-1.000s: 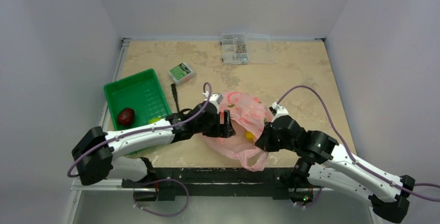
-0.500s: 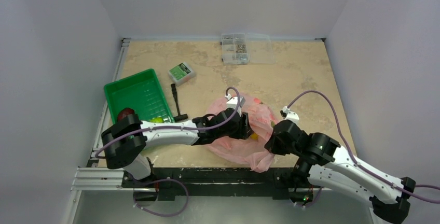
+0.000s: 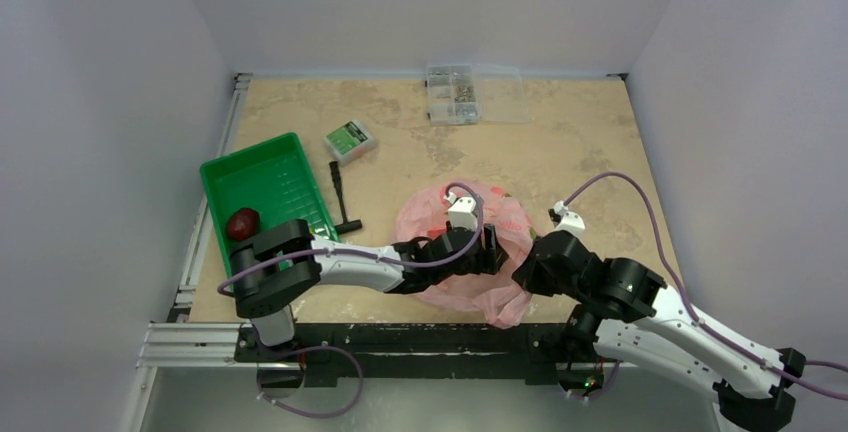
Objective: Take the fake fruits out of the plastic bag
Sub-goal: Adjust the fake fruit in the plastic bag.
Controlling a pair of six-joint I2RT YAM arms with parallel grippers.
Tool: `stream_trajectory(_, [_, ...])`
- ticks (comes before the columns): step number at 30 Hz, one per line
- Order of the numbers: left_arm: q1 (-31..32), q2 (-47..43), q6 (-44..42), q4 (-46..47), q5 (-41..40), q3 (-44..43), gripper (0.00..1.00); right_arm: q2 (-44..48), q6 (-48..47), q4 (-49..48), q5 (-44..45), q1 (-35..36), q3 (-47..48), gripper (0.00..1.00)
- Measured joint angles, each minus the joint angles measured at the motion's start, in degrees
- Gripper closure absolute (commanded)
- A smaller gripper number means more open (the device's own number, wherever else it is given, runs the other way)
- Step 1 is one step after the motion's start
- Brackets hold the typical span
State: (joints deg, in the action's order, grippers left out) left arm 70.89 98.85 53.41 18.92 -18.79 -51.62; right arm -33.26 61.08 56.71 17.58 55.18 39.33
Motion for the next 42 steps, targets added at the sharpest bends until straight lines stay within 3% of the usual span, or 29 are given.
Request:
stream_trajectory(7, [0.0,2.9,2.1,-1.3,-3.7,-1.0,0.19,0.0,0.0,0.0,0.0,0.0,0.0,1.0])
stream_trajectory(10, [0.0,4.8,3.0,-2.2,-4.7,-2.7,0.19,0.0,0.0,0.0,0.0,0.0,0.0,1.0])
stream_trajectory(14, [-0.5,8.0,3.1,-2.3,-4.6,-5.2,0.29,0.0,0.0,-0.1,0.0,0.0,0.0,1.0])
stream_trajectory(22, [-1.9,10.1,3.0,-1.6,-2.6,-6.7,0.66,0.0,-0.2,-0.1,0.8,0.0,0.0,1.0])
stream_trajectory(26, [-2.0,8.9,1.9,-2.3,-2.5,-6.1,0.79,0.0,-0.4,-0.1,1.1,0.0,0.0,1.0])
stream_trajectory(32, [-2.0,0.8,0.5,-4.3,-2.4,-1.2,0.83,-0.1,-0.9,0.0,2.1,0.0,0.3,1.0])
stream_trajectory(42, [-2.0,-8.3,0.6,-9.1,0.0,0.9,0.78,-0.5,-2.1,0.0,5.6,0.0,2.1,1.0])
